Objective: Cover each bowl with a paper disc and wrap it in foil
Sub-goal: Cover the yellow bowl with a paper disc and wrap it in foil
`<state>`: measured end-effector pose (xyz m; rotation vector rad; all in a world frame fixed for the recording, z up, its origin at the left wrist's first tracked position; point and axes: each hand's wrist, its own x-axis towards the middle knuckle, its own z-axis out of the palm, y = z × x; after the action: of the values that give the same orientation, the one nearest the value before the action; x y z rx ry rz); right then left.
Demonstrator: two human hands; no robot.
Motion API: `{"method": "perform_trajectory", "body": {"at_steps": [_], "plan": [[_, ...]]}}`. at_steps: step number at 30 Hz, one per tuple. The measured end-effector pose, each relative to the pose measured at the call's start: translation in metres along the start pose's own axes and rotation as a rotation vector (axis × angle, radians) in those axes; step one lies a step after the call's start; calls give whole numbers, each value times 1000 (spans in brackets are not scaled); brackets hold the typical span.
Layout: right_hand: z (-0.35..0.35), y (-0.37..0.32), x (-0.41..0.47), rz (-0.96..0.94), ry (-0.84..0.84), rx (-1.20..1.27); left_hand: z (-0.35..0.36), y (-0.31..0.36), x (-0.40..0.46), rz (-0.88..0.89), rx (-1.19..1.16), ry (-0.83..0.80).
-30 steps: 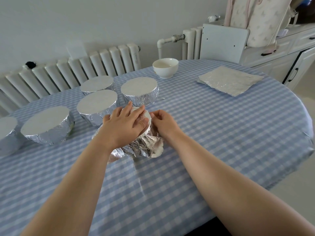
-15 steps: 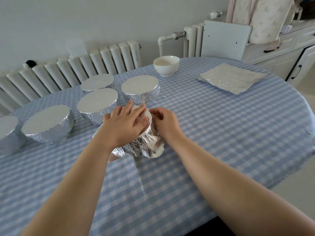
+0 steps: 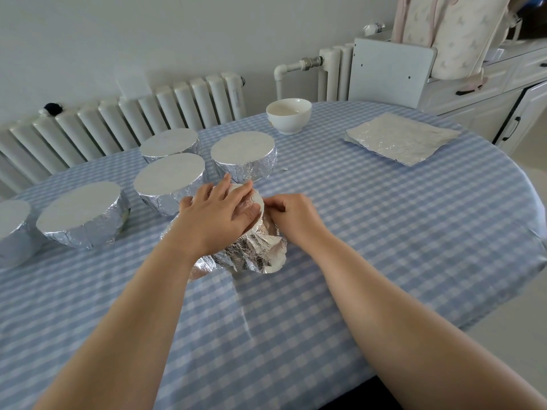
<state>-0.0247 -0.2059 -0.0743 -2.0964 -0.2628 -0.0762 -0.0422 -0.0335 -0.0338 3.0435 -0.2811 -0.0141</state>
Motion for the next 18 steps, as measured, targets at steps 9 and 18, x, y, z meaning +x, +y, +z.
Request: {"method": "perform_trajectory", "body": {"at_steps": [9,18], "plan": [[-12,1,-8,187,-260,483,0,0,0,-5,8,-11],[-11,2,-14,41,-251,201,-1,1,-1,-8,0,9]]}}
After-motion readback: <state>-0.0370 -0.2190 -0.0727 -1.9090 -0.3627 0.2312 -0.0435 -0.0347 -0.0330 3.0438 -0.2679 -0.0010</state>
